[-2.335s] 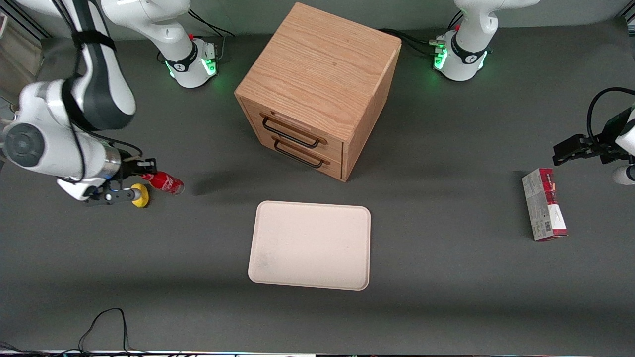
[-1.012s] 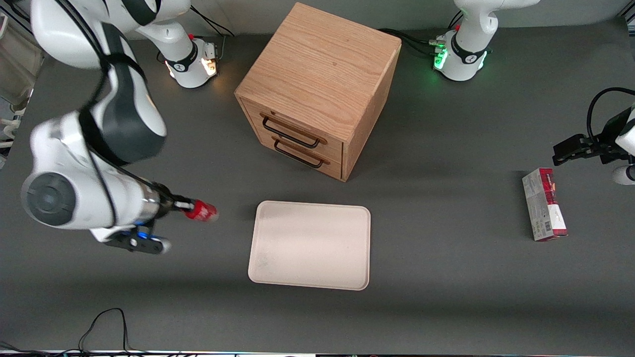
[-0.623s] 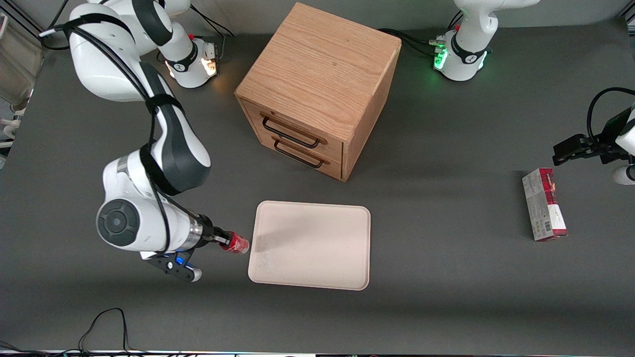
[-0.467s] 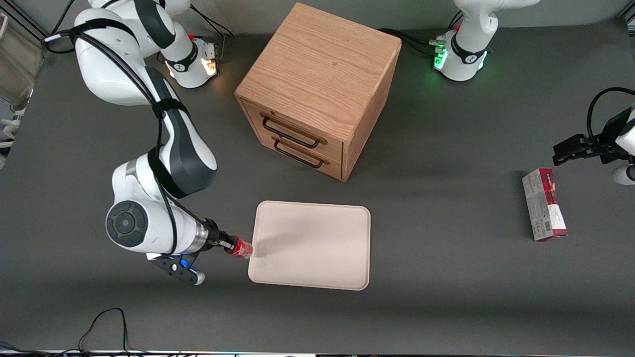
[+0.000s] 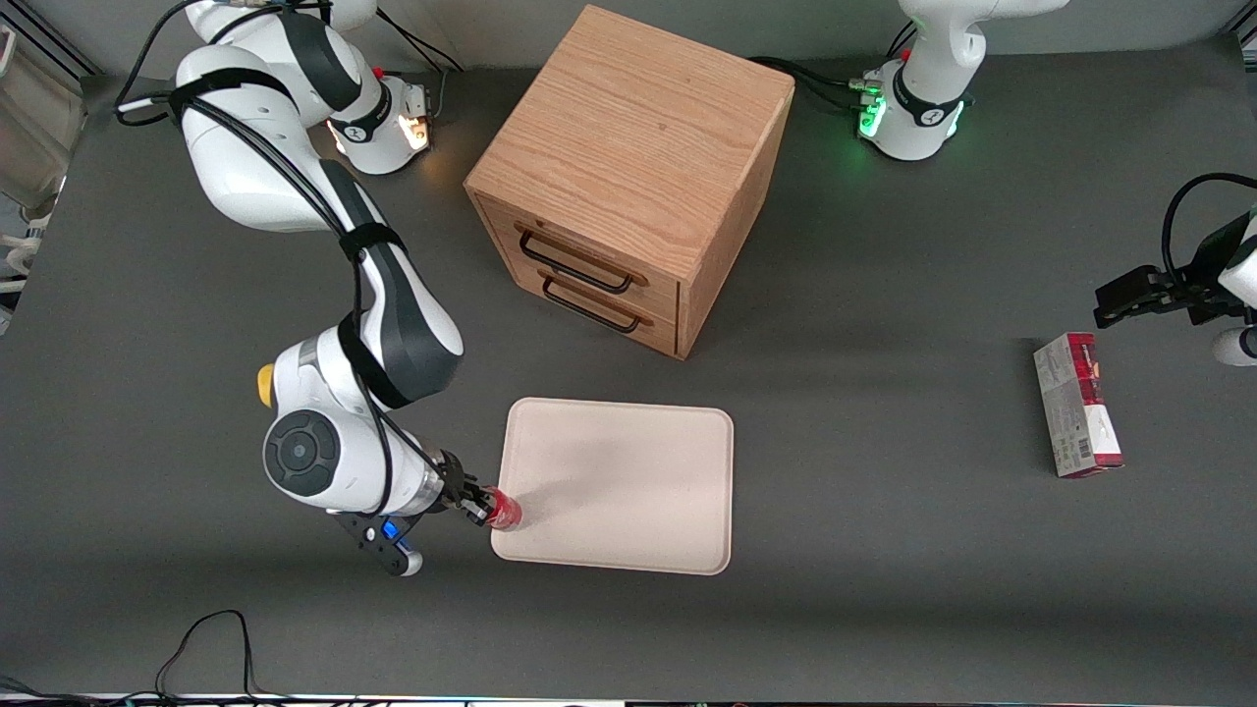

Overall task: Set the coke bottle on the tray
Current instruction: 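Lower the held bottle onto the white tray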

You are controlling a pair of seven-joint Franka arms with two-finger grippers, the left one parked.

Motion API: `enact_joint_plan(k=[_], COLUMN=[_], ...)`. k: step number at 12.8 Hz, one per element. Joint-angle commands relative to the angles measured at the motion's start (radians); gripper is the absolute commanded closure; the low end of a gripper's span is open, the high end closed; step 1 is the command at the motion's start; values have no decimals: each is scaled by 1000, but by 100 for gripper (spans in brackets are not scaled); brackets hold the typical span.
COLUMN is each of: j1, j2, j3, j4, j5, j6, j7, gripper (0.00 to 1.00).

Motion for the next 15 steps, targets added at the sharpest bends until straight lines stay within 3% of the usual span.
enact_joint_plan(k=[1, 12, 15], j1=[16, 28, 28], j2=[21, 21, 20], j3=[0, -5, -5], j4=[52, 50, 50], j5=[-3, -3, -3], j6=[10, 21, 22], j7=[67, 84, 86], gripper=[100, 100, 85])
